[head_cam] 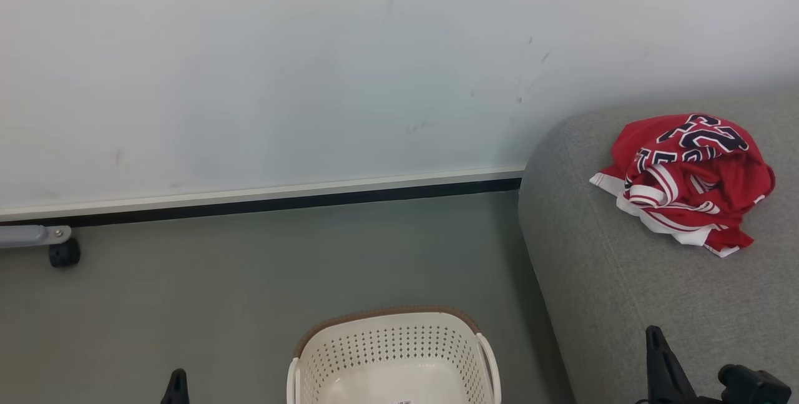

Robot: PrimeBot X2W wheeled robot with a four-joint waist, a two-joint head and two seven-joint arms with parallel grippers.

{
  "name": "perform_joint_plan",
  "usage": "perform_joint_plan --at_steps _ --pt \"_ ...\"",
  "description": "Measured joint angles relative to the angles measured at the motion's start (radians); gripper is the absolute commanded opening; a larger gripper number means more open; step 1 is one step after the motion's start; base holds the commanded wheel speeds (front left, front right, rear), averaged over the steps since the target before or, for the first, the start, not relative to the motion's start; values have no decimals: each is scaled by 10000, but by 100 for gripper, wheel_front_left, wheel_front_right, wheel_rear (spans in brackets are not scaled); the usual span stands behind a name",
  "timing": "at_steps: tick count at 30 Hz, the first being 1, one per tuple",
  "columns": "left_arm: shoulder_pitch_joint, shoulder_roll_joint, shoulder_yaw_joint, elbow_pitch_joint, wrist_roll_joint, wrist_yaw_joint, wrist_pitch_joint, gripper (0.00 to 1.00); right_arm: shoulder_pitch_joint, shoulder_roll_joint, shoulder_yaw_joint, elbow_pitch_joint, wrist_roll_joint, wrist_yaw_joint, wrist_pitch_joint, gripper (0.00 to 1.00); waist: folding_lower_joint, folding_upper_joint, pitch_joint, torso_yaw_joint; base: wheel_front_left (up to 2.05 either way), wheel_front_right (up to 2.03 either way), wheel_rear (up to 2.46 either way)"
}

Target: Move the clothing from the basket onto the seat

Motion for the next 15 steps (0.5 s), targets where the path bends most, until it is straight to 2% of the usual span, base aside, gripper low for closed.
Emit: perform_joint_plan --at_steps 15 --pt "-390 -234 374 190 -1695 -334 558 0 -217 105 -529 211 2249 336 606 0 0 0 76 60 0 0 0"
